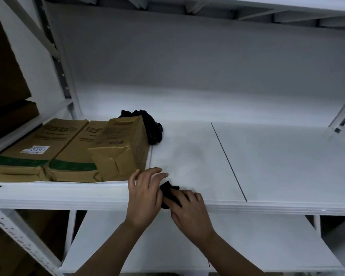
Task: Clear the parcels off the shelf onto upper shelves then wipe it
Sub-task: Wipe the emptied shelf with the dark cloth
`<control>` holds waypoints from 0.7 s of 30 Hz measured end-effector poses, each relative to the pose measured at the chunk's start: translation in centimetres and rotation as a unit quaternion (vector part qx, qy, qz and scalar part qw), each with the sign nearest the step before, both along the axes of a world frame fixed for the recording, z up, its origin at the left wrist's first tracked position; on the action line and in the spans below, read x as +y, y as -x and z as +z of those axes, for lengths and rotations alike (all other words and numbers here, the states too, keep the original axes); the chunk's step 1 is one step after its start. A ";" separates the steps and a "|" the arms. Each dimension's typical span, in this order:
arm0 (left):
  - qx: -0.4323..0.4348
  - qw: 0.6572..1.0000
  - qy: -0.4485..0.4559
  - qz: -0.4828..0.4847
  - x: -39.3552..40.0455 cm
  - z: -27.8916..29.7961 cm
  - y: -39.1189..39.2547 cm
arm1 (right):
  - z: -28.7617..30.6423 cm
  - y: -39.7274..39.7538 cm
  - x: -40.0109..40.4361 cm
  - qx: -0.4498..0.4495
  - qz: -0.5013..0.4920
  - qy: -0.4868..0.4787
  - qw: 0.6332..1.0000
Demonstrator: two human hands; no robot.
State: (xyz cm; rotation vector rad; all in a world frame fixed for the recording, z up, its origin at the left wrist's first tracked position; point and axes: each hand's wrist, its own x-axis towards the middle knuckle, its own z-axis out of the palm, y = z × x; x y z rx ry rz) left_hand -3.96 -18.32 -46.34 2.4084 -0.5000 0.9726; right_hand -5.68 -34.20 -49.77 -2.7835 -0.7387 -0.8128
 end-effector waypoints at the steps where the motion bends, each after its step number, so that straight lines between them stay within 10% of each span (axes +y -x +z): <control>1: -0.001 1.000 0.000 -0.008 -0.6 0.0 -0.1 | -0.1 0.2 -0.9 0.002 -0.009 -0.001 1.000; 21: 0.004 0.995 -0.010 -0.101 -10.2 -0.8 -0.5 | 0.3 2.2 -17.3 -0.004 -0.263 -0.062 0.963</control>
